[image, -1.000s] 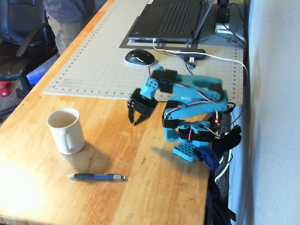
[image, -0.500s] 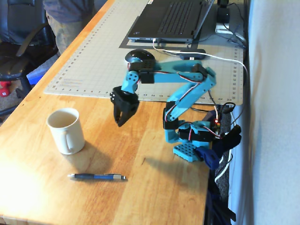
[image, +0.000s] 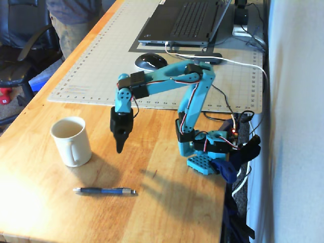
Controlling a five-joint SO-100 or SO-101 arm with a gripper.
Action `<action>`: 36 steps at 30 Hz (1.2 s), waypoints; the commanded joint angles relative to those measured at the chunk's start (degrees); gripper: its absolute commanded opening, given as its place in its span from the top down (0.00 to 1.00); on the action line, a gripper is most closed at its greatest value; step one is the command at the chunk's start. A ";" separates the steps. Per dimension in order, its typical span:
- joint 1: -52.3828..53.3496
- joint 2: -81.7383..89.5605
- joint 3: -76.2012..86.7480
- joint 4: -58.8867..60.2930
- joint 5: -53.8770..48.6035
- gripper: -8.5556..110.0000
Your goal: Grasp a pen and put it in a mug.
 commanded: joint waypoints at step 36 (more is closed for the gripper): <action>-17.14 -31.82 -25.58 -0.70 19.69 0.73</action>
